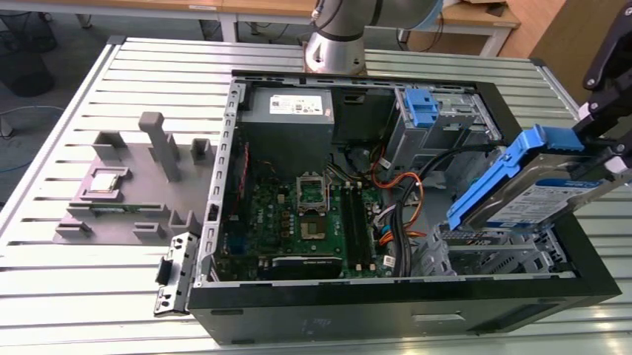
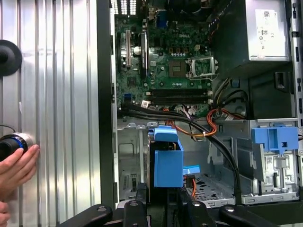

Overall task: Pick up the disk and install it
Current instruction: 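Insert the disk into the insertion slot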

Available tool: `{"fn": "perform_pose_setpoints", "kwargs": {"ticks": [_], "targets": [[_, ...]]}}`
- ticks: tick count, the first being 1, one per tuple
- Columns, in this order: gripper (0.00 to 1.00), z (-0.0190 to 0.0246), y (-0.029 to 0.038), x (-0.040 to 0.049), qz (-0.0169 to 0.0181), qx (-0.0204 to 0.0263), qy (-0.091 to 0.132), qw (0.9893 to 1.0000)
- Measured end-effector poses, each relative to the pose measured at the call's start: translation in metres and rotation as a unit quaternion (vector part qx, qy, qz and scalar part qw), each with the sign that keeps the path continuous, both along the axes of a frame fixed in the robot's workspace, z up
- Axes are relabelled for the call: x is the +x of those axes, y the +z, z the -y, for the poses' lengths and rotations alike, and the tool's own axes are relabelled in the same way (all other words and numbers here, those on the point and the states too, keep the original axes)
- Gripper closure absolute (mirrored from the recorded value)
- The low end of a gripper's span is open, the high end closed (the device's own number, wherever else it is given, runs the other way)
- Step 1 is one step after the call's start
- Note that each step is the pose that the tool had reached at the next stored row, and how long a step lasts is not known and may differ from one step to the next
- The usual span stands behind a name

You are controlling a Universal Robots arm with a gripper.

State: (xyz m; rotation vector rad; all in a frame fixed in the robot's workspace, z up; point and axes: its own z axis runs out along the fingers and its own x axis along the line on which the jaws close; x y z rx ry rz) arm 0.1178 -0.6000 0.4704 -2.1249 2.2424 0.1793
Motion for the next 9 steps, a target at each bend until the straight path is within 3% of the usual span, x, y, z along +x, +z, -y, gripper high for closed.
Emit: {"fn": "perform_pose_setpoints", "kwargs": {"ticks": [9], "targets": [[0.65,0.0005,-0.0085,0.0039,0.0001,-0.0001,0.021,0.9998]]}}
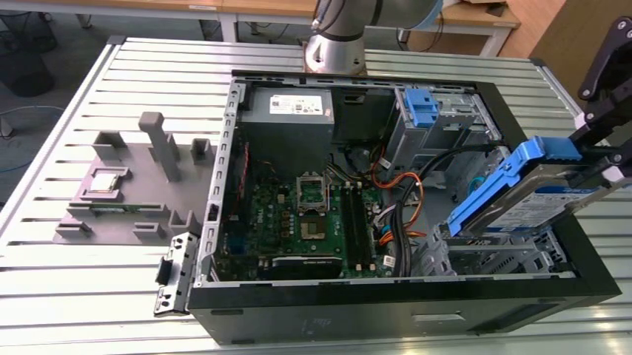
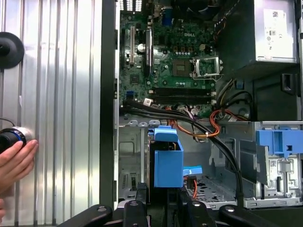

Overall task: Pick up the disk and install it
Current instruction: 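Insert the disk into the insertion slot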

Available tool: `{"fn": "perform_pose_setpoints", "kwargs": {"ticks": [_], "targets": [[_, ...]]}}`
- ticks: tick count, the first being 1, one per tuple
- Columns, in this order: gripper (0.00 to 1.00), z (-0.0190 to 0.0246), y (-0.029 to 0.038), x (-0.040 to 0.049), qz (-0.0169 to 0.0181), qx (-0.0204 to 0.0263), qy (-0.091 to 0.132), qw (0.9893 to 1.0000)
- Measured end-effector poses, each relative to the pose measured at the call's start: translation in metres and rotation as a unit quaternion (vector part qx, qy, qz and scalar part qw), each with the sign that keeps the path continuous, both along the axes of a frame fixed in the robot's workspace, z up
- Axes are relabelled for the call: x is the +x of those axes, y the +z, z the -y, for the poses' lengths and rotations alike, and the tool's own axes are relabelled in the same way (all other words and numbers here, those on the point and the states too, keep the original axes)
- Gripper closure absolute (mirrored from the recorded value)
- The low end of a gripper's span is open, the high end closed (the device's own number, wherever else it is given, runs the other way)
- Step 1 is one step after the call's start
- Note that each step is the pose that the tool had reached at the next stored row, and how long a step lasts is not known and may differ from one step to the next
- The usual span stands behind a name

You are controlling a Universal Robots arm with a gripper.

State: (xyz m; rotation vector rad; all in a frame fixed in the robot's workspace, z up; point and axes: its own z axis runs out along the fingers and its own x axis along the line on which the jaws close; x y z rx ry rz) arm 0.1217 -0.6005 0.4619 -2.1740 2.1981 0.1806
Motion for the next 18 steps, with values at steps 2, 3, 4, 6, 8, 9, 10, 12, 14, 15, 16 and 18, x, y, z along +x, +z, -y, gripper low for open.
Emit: {"fn": "perform_pose_setpoints", "kwargs": {"ticks": [2,3,4,6,8,9,10,12,14,15,16,18], "targets": [[0.65,0.0001,-0.0014,0.0000,0.0000,0.0000,0.007,1.0000],[0.65,0.0001,-0.0019,0.0000,0.0000,0.0001,0.010,0.9999],[0.65,0.0001,-0.0022,0.0000,0.0000,0.0001,0.012,0.9999],[0.65,0.0001,-0.0023,0.0001,0.0000,-0.0001,0.013,0.9999],[0.65,0.0000,-0.0036,0.0001,0.0000,0.0001,0.013,0.9999],[0.65,0.0001,-0.0044,0.0000,0.0000,0.0000,0.014,0.9999],[0.65,0.0001,-0.0049,0.0001,0.0000,0.0000,0.014,0.9999],[0.65,0.0001,-0.0049,0.0001,0.0000,-0.0001,0.014,0.9999],[0.65,0.0000,-0.0060,0.0001,0.0000,0.0000,0.014,0.9999],[0.65,0.0000,-0.0069,0.0001,0.0000,0.0000,0.014,0.9999],[0.65,0.0000,-0.0075,0.0001,0.0000,0.0000,0.015,0.9999],[0.65,0.0000,-0.0075,0.0001,0.0000,-0.0001,0.015,0.9999]]}}
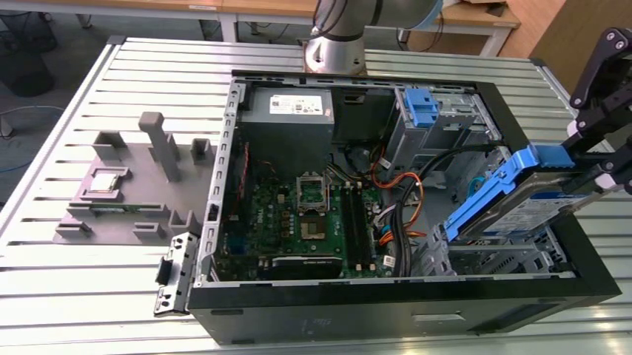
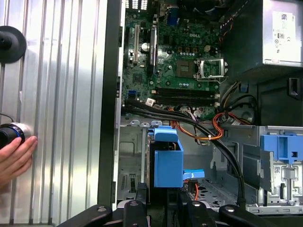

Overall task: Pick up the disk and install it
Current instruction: 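Insert the disk into the insertion slot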

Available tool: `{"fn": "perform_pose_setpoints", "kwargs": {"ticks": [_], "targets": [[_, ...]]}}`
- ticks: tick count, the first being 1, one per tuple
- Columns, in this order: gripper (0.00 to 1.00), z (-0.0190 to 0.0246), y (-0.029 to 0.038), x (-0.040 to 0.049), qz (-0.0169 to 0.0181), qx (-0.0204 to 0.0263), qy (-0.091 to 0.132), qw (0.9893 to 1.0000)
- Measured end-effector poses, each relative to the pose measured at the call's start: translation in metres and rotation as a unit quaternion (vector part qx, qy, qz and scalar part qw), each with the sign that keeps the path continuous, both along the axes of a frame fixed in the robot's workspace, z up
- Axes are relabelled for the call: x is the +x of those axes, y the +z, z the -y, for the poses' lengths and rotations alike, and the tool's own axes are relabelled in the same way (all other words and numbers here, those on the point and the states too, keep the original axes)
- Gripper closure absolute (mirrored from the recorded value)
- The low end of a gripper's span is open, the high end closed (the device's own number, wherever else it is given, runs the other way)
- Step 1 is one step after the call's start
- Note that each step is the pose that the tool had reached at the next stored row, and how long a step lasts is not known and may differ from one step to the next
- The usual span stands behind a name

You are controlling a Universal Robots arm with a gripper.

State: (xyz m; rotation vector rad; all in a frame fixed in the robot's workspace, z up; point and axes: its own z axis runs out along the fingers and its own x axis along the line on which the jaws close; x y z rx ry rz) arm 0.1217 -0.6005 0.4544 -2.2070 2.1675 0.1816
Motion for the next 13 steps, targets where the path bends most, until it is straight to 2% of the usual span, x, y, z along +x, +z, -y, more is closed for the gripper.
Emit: {"fn": "perform_pose_setpoints", "kwargs": {"ticks": [9,13], "targets": [[0.65,0.0000,-0.0035,-0.0002,0.0002,-0.0001,0.000,1.0000],[0.65,0.0000,-0.0079,-0.0003,0.0002,-0.0001,0.000,1.0000]]}}
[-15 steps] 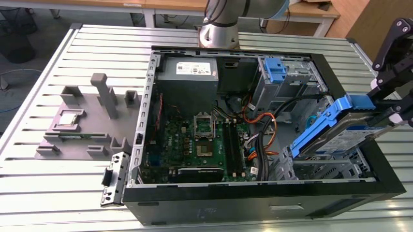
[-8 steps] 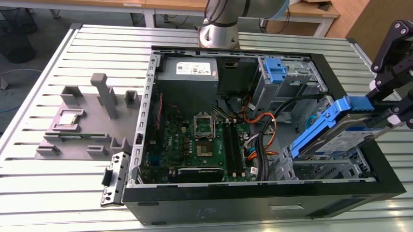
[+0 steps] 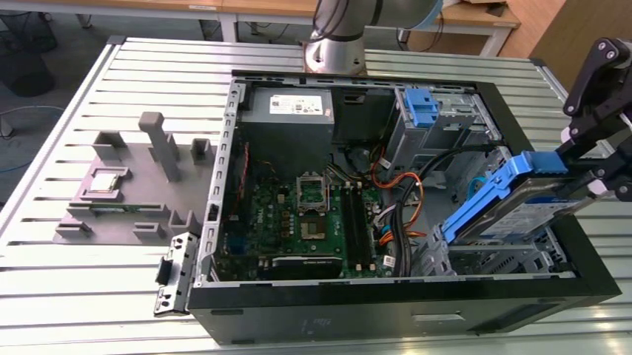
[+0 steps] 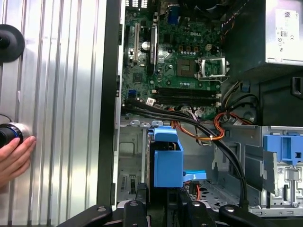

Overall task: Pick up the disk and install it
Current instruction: 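Insert the disk into the insertion slot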

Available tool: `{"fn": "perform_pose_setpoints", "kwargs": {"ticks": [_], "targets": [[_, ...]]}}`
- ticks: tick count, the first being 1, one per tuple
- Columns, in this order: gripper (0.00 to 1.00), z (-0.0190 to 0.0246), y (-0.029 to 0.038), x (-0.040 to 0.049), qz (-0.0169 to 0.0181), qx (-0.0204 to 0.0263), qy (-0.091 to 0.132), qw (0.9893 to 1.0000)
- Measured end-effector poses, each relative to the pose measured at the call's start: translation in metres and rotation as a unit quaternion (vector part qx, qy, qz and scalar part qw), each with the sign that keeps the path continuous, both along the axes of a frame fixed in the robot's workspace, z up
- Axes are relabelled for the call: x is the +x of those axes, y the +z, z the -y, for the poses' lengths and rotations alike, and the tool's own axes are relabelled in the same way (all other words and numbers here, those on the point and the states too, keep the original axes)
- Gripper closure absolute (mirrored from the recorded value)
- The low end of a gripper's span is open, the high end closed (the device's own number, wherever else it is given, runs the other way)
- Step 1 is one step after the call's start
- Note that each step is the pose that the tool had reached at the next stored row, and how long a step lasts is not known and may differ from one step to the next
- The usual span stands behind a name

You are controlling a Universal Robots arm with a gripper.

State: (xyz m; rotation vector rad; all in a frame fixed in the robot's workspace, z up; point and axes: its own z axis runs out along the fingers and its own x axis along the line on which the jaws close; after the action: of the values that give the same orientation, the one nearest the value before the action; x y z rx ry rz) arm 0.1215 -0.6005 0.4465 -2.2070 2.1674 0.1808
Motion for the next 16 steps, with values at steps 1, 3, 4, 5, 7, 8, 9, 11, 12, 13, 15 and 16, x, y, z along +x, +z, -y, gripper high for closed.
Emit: {"fn": "perform_pose_setpoints", "kwargs": {"ticks": [1,3,4,5,7,8,9,11,12,13,15,16], "targets": [[0.65,0.0000,-0.0015,0.0000,0.0000,0.0000,0.000,1.0000],[0.65,0.0000,-0.0046,0.0000,0.0000,0.0000,0.000,1.0000],[0.65,0.0000,-0.0060,0.0000,0.0000,0.0001,0.000,1.0000],[0.65,0.0000,-0.0073,0.0000,0.0000,0.0001,0.000,1.0000],[0.65,0.0001,-0.0101,0.0000,0.0000,0.0001,0.000,1.0000],[0.65,0.0000,-0.0116,0.0000,0.0000,0.0001,0.000,1.0000],[0.65,0.0000,-0.0133,0.0000,0.0000,0.0001,0.000,1.0000],[0.65,0.0001,-0.0167,0.0000,0.0000,0.0000,0.000,1.0000],[0.65,0.0000,-0.0186,0.0000,0.0000,0.0001,0.000,1.0000],[0.65,0.0000,-0.0205,0.0000,0.0000,0.0001,0.000,1.0000],[0.65,0.0000,-0.0240,0.0000,0.0000,0.0000,0.000,1.0000],[0.65,0.0000,-0.0258,0.0000,0.0000,0.0000,0.000,1.0000]]}}
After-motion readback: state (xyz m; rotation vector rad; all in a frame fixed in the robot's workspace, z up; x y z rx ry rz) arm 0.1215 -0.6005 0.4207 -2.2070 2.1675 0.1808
